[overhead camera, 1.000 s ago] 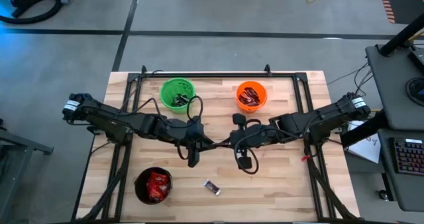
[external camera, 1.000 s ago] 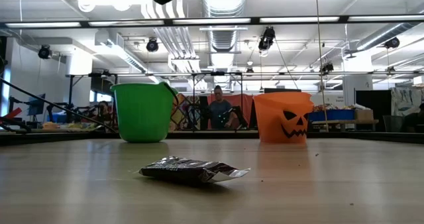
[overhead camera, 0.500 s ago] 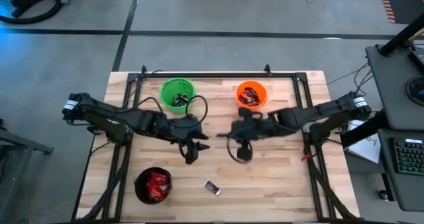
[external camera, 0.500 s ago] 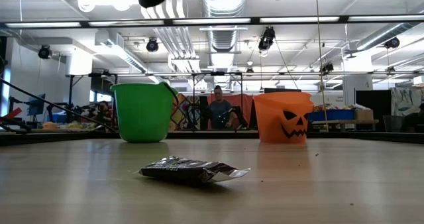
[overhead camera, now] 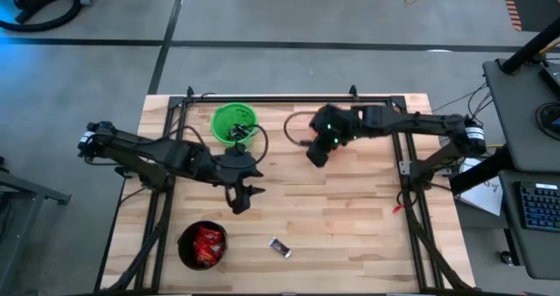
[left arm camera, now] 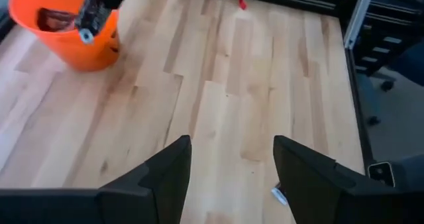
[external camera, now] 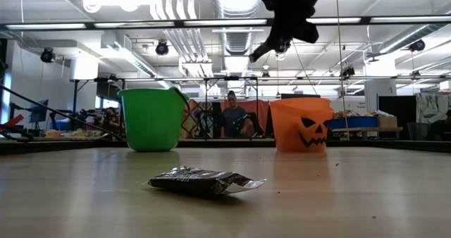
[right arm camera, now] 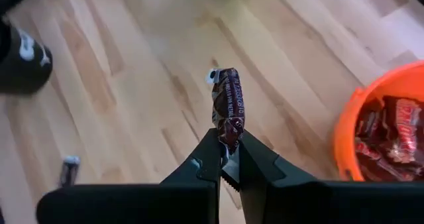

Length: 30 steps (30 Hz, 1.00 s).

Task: Sort candy
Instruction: Put the black chocolate into the green bucket

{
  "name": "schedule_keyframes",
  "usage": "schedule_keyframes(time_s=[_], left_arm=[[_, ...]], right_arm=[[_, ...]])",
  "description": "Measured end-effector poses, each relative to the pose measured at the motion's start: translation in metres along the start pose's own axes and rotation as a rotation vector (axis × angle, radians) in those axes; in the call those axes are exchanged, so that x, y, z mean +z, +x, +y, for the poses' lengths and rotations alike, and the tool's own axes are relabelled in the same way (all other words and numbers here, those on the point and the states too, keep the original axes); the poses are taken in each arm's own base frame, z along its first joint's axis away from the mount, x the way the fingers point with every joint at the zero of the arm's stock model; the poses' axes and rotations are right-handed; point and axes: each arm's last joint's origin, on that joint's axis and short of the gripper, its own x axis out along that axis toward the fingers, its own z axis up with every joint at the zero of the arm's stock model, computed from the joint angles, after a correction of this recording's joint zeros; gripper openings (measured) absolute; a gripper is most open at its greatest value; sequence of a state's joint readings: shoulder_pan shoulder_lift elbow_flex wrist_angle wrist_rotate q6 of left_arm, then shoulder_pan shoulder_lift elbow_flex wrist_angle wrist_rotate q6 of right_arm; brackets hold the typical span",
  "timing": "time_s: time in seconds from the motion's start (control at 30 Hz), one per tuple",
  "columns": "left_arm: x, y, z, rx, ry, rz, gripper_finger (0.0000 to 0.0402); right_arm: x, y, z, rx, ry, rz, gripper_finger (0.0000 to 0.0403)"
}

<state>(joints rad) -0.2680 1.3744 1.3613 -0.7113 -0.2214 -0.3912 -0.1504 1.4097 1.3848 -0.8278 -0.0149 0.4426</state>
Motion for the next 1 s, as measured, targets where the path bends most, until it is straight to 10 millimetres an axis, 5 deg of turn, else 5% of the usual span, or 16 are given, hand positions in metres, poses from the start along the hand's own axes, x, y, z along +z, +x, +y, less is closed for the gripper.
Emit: schedule_keyframes(time_s=[0.27, 0.57, 1.0], left_arm=[[-0.026, -0.032, 0.020, 0.042, -0.049, -0.120, 0.0191], [-0.056, -0.073, 0.046, 0.047, -0.118, -0.275, 0.0191], [-0.070, -0.094, 0.061, 0.165, -0.130, -0.356, 0.0191]], right_arm=[[0.034, 0.009, -0.014, 0.051, 0.056, -0.073, 0.0020], [0.087, 0.058, -0.012, 0.073, 0.077, -0.128, 0.0020], [0.139, 0.122, -0.006, 0.076, 0.046, -0.161, 0.0023]])
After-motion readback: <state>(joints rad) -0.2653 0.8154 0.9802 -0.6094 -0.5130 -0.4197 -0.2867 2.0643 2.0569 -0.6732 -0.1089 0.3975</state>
